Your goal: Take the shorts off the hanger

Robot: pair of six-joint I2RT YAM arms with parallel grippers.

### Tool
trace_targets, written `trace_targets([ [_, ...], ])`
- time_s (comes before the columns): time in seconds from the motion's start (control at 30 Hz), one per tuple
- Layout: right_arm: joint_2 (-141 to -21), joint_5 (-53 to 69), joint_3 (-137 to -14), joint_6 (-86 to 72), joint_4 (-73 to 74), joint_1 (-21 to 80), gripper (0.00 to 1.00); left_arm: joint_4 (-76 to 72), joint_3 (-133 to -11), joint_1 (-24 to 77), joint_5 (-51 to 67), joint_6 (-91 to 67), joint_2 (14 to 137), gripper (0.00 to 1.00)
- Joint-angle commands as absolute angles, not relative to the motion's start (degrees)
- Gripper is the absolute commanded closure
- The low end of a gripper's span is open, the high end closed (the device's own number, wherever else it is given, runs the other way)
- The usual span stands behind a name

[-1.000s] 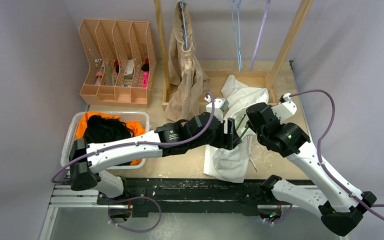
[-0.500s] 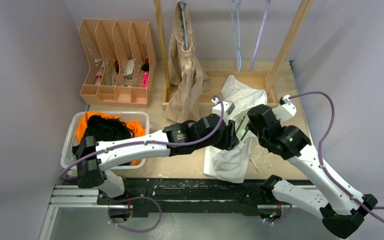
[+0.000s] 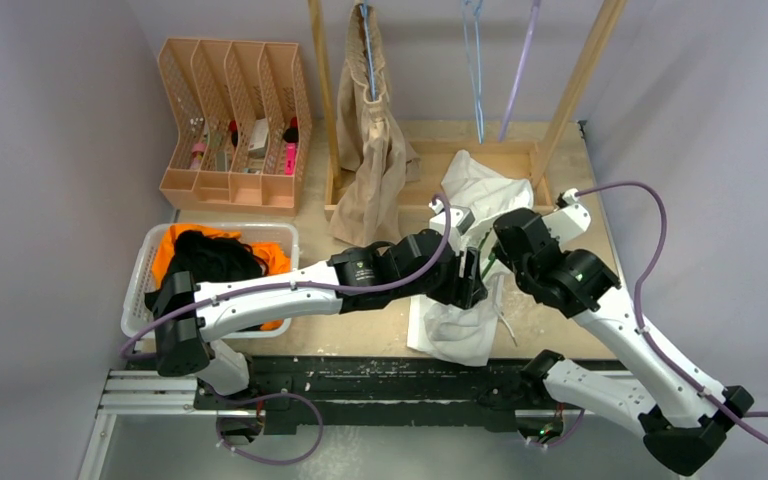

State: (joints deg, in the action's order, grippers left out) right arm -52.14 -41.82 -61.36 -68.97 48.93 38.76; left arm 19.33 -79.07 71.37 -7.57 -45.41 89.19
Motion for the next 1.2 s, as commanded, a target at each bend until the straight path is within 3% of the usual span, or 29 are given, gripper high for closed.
trace_targets([
  [0.0, -52.8, -42.5, -61.1, -69.1, 45.7, 38.6, 1.0, 16.0, -80.8, 72.0, -6.0, -44.5, 88.9, 0.41],
  [0.07, -53.0, -42.3, -61.0, -69.0, 45.6, 38.6, 1.0, 16.5, -80.5, 72.0, -7.8, -44.9, 88.7, 0.46],
  [0.2, -53.2, -42.3, -61.0, -68.8, 45.6, 38.6, 1.0, 17.2, -79.5, 72.0, -11.8, -45.4, 87.3, 0.72],
  [0.43, -53.0, -44.3, -60.9, -68.5, 46.8, 38.6, 1.0, 18.4, -78.5, 72.0, -15.4, -45.9, 85.0, 0.99],
  [0.57, -54.4, -47.8, -61.6, -62.6, 44.8, 37.2, 1.0, 20.0, -78.3, 72.0, -13.1, -45.2, 83.6, 1.0],
  [0.77, -59.6, -42.9, -66.7, -53.3, 41.8, 28.1, 1.0, 24.4, -75.9, 72.2, -6.9, -45.3, 81.1, 1.0],
  [1.0, -57.8, -38.3, -67.5, -53.1, 37.6, 28.0, 1.0, 24.3, -70.5, 73.3, 1.2, -46.4, 80.5, 1.0],
  [1.17, -57.3, -38.9, -67.9, -54.6, 38.2, 27.9, 1.0, 29.6, -72.9, 75.8, -1.1, -45.1, 82.6, 1.0],
])
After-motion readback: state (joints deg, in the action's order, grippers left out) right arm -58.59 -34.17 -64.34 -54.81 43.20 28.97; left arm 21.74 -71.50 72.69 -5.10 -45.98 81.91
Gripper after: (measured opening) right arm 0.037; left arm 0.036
